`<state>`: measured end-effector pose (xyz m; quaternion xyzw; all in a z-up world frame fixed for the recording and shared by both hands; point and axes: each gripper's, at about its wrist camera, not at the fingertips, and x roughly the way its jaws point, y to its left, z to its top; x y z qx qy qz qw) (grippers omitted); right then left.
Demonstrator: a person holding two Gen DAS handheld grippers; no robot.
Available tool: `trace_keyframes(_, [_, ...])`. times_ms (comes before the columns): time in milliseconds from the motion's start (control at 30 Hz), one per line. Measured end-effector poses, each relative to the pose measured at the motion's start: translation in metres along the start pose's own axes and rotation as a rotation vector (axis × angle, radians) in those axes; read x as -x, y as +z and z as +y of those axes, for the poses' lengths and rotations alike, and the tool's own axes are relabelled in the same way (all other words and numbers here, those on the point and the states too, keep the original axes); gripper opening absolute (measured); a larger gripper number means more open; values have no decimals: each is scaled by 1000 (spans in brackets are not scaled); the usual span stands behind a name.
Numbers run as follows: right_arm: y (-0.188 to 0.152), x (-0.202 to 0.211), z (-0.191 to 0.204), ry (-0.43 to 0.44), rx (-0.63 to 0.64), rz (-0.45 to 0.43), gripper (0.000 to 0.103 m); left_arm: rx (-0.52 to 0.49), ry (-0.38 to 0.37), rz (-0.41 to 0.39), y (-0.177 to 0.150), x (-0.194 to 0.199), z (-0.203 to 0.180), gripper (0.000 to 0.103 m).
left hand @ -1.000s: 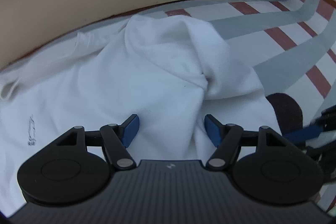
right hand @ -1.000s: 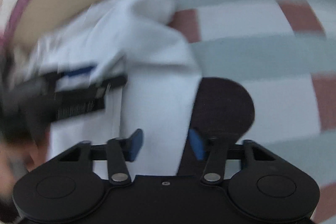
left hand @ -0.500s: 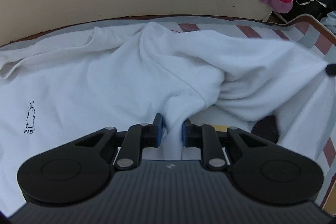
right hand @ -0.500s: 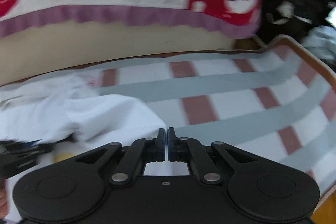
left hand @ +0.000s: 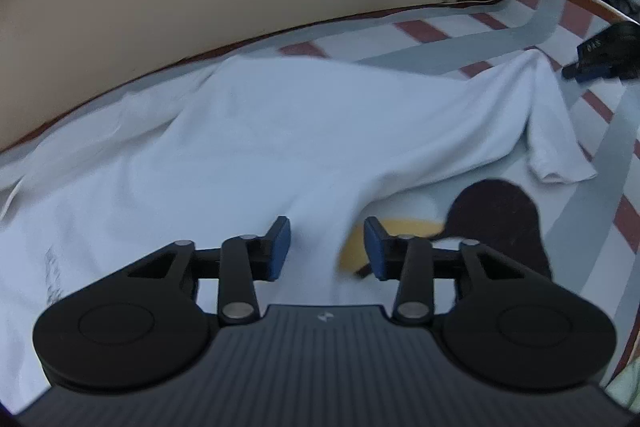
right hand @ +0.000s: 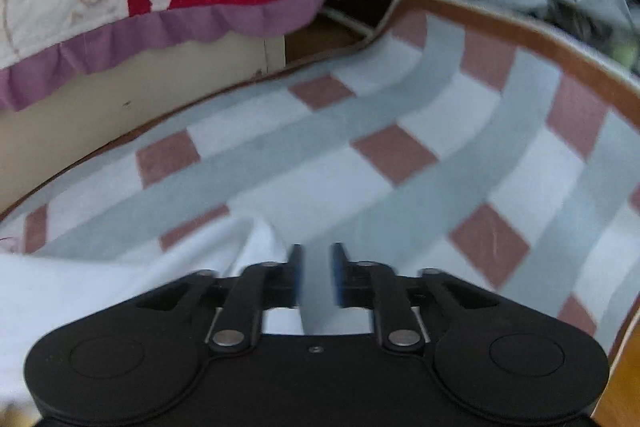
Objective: Fold clothes
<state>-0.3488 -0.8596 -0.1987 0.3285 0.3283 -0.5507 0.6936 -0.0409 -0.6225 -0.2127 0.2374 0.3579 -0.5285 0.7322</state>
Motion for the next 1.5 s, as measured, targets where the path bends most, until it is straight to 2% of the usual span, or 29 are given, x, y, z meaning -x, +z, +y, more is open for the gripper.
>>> trace_keyframes(33, [-8,3,-9,42,-58,58,55,-13,4,1,2,-2,-3,52])
trace_keyframes(100, [-27,10,-28,64,-268,157,57,-38,11,2,7,-7,-8,52])
trace_keyframes(133, [-33,10,-32,74,-329,197,57,-51,15,3,9,-9,-11,52])
trace_keyframes(200, [-40,5,-33,102,-383,268,57,-77,23,4,13,-13,-17,52])
trace_keyframes(300, [-45,-7,-29,51,-405,308,58,-115,34,6,20,-20,-25,52])
trace_keyframes(333, [-47,-11,-25,60,-407,311,62,-128,38,6,22,-22,-28,52])
trace_keyframes(367, [-49,-13,-20,77,-399,307,68,-141,42,7,25,-24,-30,52])
trace_keyframes(433, [-49,-17,2,108,-279,301,72,-69,36,19,24,-28,-22,52])
trace_keyframes(467, [-49,-18,13,95,-209,287,71,-30,22,23,23,-29,-18,52])
trace_keyframes(500, [-48,-19,22,65,-139,267,58,8,9,26,22,-30,-13,52])
trace_keyframes(533, [-48,-19,31,35,-69,247,14,47,-4,29,22,-31,-8,50])
trace_keyframes(567, [-45,-19,32,15,-58,225,9,85,-17,32,21,-31,-4,47])
trace_keyframes(600, [-39,-18,28,0,-84,203,7,87,-15,30,21,-31,-2,38])
trace_keyframes(667, [-27,-5,19,-105,-75,86,7,80,-15,29,21,-31,-1,27])
trace_keyframes(733, [-14,8,10,-206,-39,-47,7,97,-44,33,23,-28,1,27])
trace_keyframes(767, [-6,12,5,-232,-8,-113,7,106,-58,33,23,-25,2,27])
trace_keyframes(833, [13,14,-16,-191,-1,-173,7,77,-80,36,24,-17,2,27])
trace_keyframes(933, [39,6,-46,-188,2,-179,7,-8,-88,10,21,-4,-1,34])
trace_keyframes(1000, [54,3,-57,-180,54,-179,7,-43,-96,1,19,-3,-5,42])
trace_keyframes(1133, [81,-1,-74,-154,178,-183,6,-75,-115,10,14,-8,-13,43])
trace_keyframes(1267, [79,-16,-76,-202,268,-169,8,-105,-108,41,3,-18,-25,51])
trace_keyframes(1333, [74,-23,-74,-260,313,-172,27,-130,-74,51,-1,-23,-30,51])
trace_keyframes(1367, [69,-26,-74,-311,318,-182,30,-133,-68,49,-2,-23,-31,51])
trace_keyframes(1400, [65,-27,-77,-315,293,-181,30,-135,-64,47,-2,-23,-32,51])
trace_keyframes(1467, [57,-21,-89,-209,191,-165,32,-129,-67,40,-2,-21,-32,52])
trace_keyframes(1500, [53,-18,-97,-151,130,-159,38,-120,-75,36,-1,-19,-30,52])
